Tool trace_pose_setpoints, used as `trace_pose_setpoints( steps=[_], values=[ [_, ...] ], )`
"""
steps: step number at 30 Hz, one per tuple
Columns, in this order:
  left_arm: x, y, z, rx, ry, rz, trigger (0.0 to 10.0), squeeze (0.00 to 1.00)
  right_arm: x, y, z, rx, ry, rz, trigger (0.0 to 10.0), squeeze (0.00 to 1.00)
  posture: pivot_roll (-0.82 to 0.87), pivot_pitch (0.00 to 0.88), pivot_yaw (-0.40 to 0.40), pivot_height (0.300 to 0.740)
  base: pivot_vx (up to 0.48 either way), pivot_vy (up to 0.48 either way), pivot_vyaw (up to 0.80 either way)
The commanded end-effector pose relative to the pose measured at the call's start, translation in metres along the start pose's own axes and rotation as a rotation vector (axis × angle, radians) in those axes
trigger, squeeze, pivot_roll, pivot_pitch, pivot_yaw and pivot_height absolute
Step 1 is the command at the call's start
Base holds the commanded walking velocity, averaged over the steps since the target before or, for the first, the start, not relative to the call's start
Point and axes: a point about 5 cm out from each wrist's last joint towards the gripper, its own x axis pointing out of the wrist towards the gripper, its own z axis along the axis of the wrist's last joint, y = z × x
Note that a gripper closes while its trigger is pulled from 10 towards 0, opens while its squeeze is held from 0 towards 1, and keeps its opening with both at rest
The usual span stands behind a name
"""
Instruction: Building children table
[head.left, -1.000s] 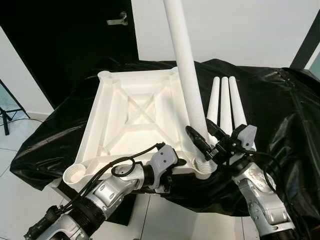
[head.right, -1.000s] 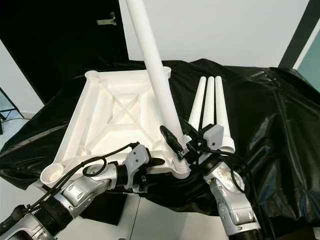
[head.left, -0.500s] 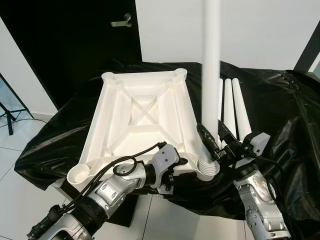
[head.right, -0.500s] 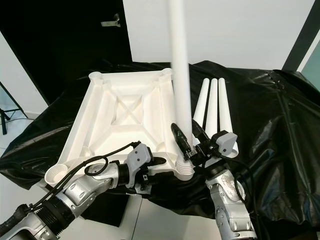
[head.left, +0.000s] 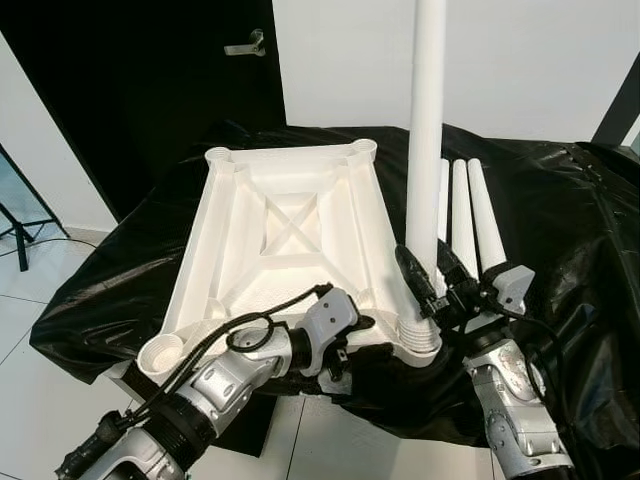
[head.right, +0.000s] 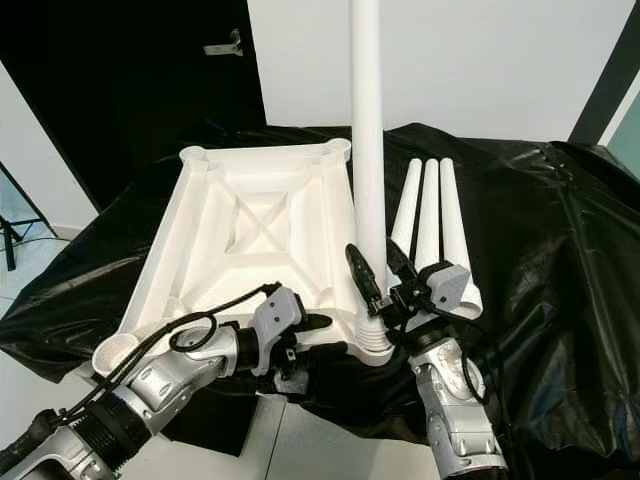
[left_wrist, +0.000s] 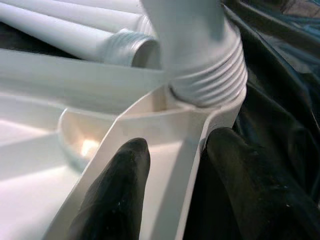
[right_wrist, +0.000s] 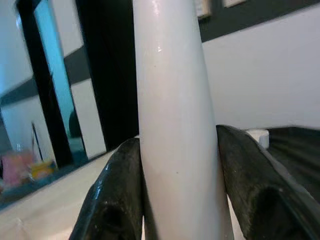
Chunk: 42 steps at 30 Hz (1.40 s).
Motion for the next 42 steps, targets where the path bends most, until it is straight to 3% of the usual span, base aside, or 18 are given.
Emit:
trace_pose_setpoints(
  steps=[1, 9, 15, 19, 20, 23, 24, 25, 26, 27, 28, 29, 34, 42],
  values=[
    [-0.004, -0.008, -0.001, 0.012, 0.010, -0.153, 10.0, 0.00, -0.046, -0.005, -0.044, -0.003, 0.306, -0.023, 10.0, 0.00, 0.19, 0.000, 0.032, 0.740, 0.000, 0.000, 0.00],
    [-0.005, -0.008, -0.002, 0.009, 0.007, -0.146, 10.0, 0.00, -0.059, -0.007, -0.044, -0.001, 0.321, -0.038, 10.0, 0.00, 0.18, 0.000, 0.036, 0.740, 0.000, 0.000, 0.00],
    [-0.003, -0.007, -0.001, 0.018, -0.001, -0.146, 10.0, 0.00, -0.056, -0.008, -0.043, 0.030, 0.309, -0.074, 10.0, 0.00, 0.17, 0.000, 0.042, 0.740, 0.000, 0.000, 0.00],
    [-0.002, 0.001, 0.013, 0.009, -0.091, -0.107, 10.0, 0.00, -0.050, -0.009, -0.039, 0.097, 0.291, -0.095, 10.0, 0.00, 0.17, 0.000, 0.042, 0.740, 0.000, 0.000, 0.00],
    [-0.003, 0.007, 0.024, -0.012, -0.164, -0.085, 10.0, 1.00, -0.047, -0.010, -0.037, 0.129, 0.281, -0.089, 10.0, 0.00, 0.16, 0.000, 0.039, 0.740, 0.000, 0.000, 0.00],
    [-0.008, 0.016, 0.043, -0.064, -0.300, -0.066, 10.0, 1.00, -0.044, -0.010, -0.032, 0.144, 0.268, -0.058, 10.0, 0.00, 0.16, 0.000, 0.036, 0.740, 0.000, 0.000, 0.00],
    [-0.008, 0.016, 0.043, -0.064, -0.300, -0.066, 10.0, 1.00, -0.044, -0.010, -0.032, 0.144, 0.268, -0.058, 10.0, 0.00, 0.16, 0.000, 0.036, 0.740, 0.000, 0.000, 0.00],
    [-0.013, 0.020, 0.054, -0.076, -0.371, -0.052, 10.0, 1.00, -0.043, -0.010, -0.030, 0.139, 0.264, -0.045, 10.0, 0.00, 0.16, 0.000, 0.032, 0.740, 0.000, 0.000, 0.00],
    [-0.013, 0.020, 0.054, -0.076, -0.371, -0.052, 10.0, 1.00, -0.043, -0.010, -0.030, 0.139, 0.264, -0.045, 10.0, 0.00, 0.16, 0.000, 0.032, 0.740, 0.000, 0.000, 0.00],
    [-0.022, 0.029, 0.073, -0.086, -0.498, -0.011, 10.0, 0.44, -0.042, -0.011, -0.027, 0.127, 0.260, -0.026, 10.0, 0.00, 0.16, 0.000, 0.026, 0.740, 0.000, 0.000, 0.00],
    [-0.022, 0.029, 0.073, -0.086, -0.498, -0.011, 10.0, 0.44, -0.042, -0.011, -0.027, 0.127, 0.260, -0.026, 10.0, 0.00, 0.16, 0.000, 0.026, 0.740, 0.000, 0.000, 0.00],
    [-0.027, 0.033, 0.081, -0.089, -0.552, 0.005, 10.0, 0.00, -0.042, -0.012, -0.026, 0.120, 0.261, -0.017, 10.0, 0.00, 0.16, 0.000, 0.024, 0.740, 0.000, 0.000, 0.00],
    [-0.038, 0.039, 0.099, -0.086, -0.657, 0.024, 10.0, 0.00, -0.042, -0.010, -0.025, 0.083, 0.274, 0.023, 10.0, 0.00, 0.16, 0.000, 0.019, 0.740, 0.000, 0.000, 0.00],
    [-0.028, 0.038, 0.106, -0.067, -0.643, 0.007, 10.0, 0.00, -0.042, -0.005, -0.024, 0.002, 0.295, 0.101, 10.0, 0.00, 0.16, 0.000, 0.016, 0.740, 0.000, 0.000, 0.00]
  ],
)
